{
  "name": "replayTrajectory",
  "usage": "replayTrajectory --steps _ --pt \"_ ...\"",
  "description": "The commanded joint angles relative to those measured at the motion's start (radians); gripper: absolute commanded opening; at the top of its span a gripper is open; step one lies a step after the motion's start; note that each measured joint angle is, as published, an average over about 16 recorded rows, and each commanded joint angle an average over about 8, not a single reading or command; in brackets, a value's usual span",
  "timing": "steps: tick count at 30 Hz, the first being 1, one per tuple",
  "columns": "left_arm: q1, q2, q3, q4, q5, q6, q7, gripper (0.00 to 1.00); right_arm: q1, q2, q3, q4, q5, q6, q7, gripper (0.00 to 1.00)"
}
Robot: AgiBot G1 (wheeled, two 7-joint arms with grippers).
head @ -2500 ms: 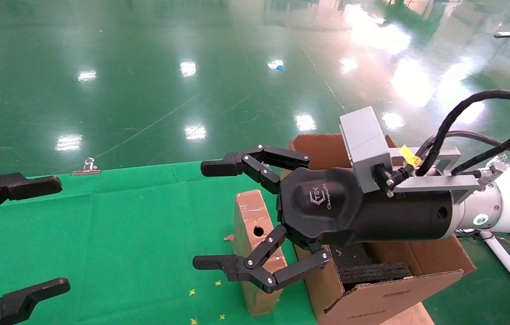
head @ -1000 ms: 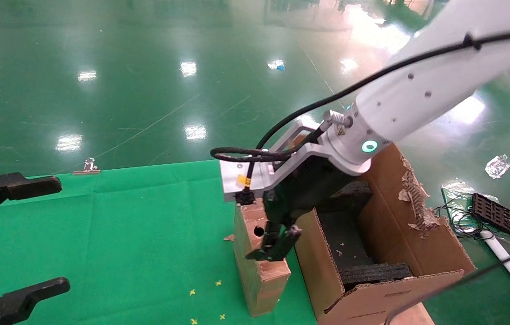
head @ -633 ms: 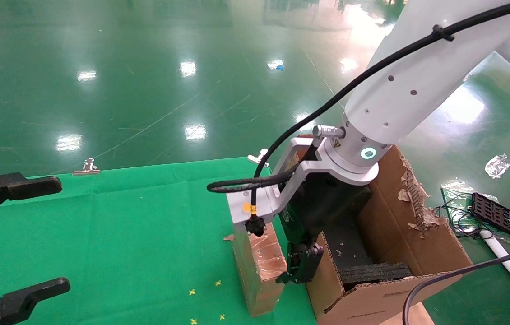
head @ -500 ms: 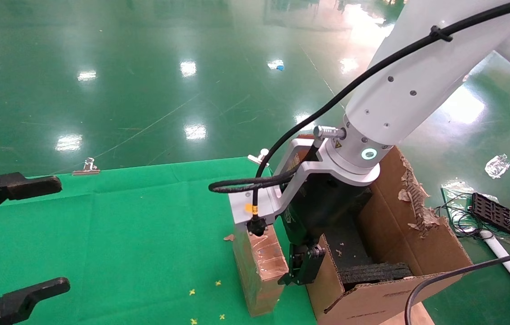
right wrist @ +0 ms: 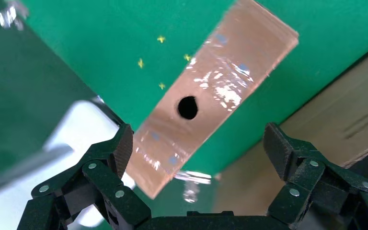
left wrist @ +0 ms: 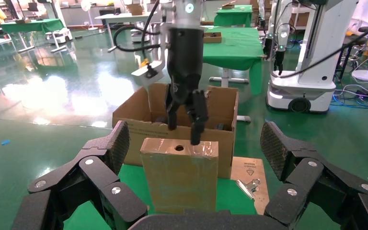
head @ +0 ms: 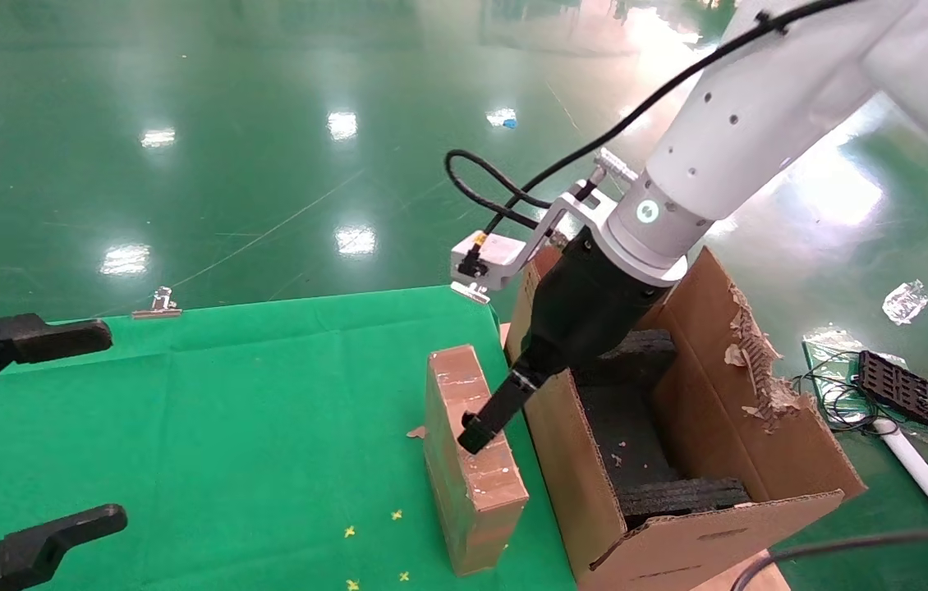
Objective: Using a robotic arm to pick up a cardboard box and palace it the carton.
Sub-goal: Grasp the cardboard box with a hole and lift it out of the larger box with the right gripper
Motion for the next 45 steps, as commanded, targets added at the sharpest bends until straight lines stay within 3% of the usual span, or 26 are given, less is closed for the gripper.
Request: replayTrajectory --steps 1,18,20,22,26,28,30,45 --pt "0.000 0.000 0.000 0.000 0.000 0.000 0.000 1.00 -0.018 -0.008 -0.004 -0.059 0.024 0.005 0.030 1.00" --pt "0.000 -0.001 0.001 0.000 -0.001 -0.001 0.001 1.00 -0.079 -0.099 -0.021 -0.214 0.040 0.021 0.036 0.99" --pt "0.000 -0.001 0.001 0.000 -0.001 -0.001 0.001 1.00 -0.083 -0.108 -0.027 -0.220 0.032 0.020 0.031 0.82" --pt "0.000 -0.001 0.002 0.000 -0.001 -0.001 0.001 0.86 -0.087 -0.116 -0.033 -0.224 0.026 0.019 0.027 0.57" --pt "0.000 -0.001 0.002 0.000 -0.001 -0.001 0.001 0.37 -0.087 -0.127 -0.044 -0.220 0.012 0.016 0.026 0.08" --pt "0.000 -0.001 0.002 0.000 -0.001 -0.001 0.001 0.12 -0.087 -0.129 -0.049 -0.214 0.008 0.014 0.029 0.00" --pt "0.000 -0.001 0.002 0.000 -0.001 -0.001 0.001 0.01 -0.087 -0.128 -0.053 -0.207 0.005 0.014 0.033 0.00" --pt "-0.001 -0.001 0.003 0.000 -0.002 -0.001 0.002 0.00 -0.090 -0.095 -0.071 -0.145 -0.001 0.021 0.064 0.00"
